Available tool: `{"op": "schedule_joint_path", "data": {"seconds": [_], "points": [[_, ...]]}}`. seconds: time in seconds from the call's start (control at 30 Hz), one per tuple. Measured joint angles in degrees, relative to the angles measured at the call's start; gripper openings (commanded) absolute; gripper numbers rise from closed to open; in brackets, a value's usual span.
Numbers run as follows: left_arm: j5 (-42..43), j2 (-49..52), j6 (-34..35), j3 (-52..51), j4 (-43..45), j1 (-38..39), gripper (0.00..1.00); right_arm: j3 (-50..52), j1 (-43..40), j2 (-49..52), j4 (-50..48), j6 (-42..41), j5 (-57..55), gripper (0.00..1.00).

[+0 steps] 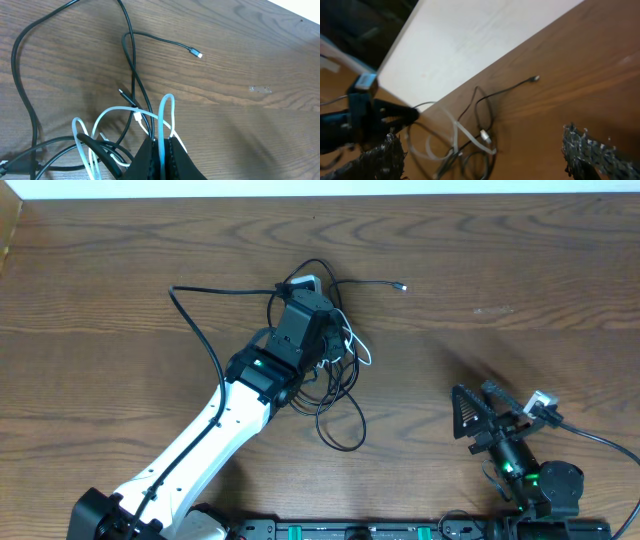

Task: Untangle cables
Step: 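Move the right gripper toward the bundle beside the left gripper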

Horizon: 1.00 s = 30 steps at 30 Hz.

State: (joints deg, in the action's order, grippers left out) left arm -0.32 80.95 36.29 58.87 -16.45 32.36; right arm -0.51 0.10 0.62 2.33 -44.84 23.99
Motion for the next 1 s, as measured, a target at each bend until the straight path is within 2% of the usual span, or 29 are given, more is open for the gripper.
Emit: {"op": "schedule_joint_path", "data": {"seconds": [0.17, 0.27, 0.33, 0.5, 0.77, 0.87, 1.0], "points": [[0.00, 0.00, 0.20, 0.00, -0.04, 0.00, 0.08, 0.13, -0.02, 0.07, -5.53, -2.99, 1.79, 0.99], [0.00, 0.00, 0.42, 0.00, 0.02, 0.00, 0.08, 0.13, 0.00, 0.04, -8.15, -2.89, 3.26, 0.91], [-0.02, 0.00, 0.57, 0.00, 0.46, 0.00, 0.08, 0.13, 0.00, 0.07, -7.87, -2.91, 4.44, 0.88], [0.00, 0.00, 1.01, 0.00, 2.62, 0.00, 0.08, -0.13, 0.00, 3.21, -2.86, -2.73, 8.37, 0.87], [0.20, 0.00, 1.64, 0.00, 2.58, 0.00, 0.08, -7.93, 0.02, 23.78, -2.03, -3.02, 15.67, 0.84], [0.24, 0.00, 2.43, 0.00, 2.73, 0.00, 0.08, -11.69, 1.90, 32.61, -2.16, -3.06, 17.53, 0.83], [0.20, 0.00, 4.96, 0.00, 3.65, 0.00, 0.08, -15.32, 6.84, 44.59, -4.61, -2.21, 18.34, 0.87]]}}
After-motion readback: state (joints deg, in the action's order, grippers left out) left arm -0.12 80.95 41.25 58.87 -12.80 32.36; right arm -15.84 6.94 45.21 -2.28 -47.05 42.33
